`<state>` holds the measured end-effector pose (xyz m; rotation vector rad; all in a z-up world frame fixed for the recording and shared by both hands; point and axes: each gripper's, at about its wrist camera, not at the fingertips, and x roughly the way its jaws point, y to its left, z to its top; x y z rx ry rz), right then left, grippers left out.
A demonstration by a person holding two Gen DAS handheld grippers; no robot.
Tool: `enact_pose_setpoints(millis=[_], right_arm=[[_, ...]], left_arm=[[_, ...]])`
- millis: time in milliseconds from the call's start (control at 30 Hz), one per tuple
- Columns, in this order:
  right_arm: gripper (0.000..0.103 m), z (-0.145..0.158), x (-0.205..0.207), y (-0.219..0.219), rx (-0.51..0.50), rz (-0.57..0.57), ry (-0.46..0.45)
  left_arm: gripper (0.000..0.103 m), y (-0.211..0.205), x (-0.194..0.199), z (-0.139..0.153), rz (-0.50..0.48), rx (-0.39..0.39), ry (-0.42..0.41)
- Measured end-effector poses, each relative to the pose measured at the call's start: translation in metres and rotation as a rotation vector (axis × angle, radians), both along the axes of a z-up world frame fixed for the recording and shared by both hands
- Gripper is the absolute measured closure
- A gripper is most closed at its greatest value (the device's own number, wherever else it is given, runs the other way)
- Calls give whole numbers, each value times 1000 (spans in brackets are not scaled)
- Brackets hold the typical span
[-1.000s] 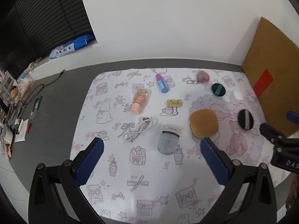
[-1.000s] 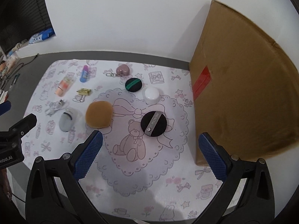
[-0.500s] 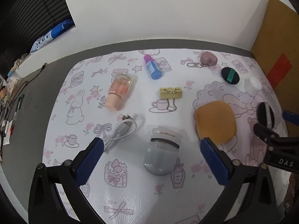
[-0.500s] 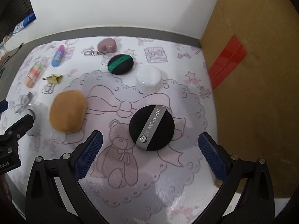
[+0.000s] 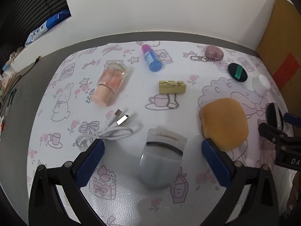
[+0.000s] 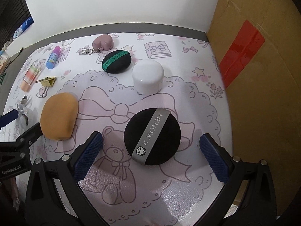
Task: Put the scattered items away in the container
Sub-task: 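Grasp the black MENOW X puff with the right tool while the left tool grasps the grey eyelash curler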
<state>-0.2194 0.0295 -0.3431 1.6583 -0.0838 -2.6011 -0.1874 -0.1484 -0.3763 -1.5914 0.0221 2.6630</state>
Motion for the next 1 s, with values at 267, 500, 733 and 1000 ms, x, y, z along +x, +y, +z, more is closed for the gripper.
enact_pose_setpoints(millis=[267,500,733,1000], right_arm=[[0,1,0,-4,0,-4,-9],[5,-1,-4,-2,-5,-9,-2],[36,6,-2,-11,-3,13,9],[57,9,-4,-12,-11,31,0]], left_arm=[[1,0,3,0,4,5,31],[33,14,8,9,-29,-2,47],[64,23,8,12,-68,1,30],[67,25,9,12,-79,-7,15]])
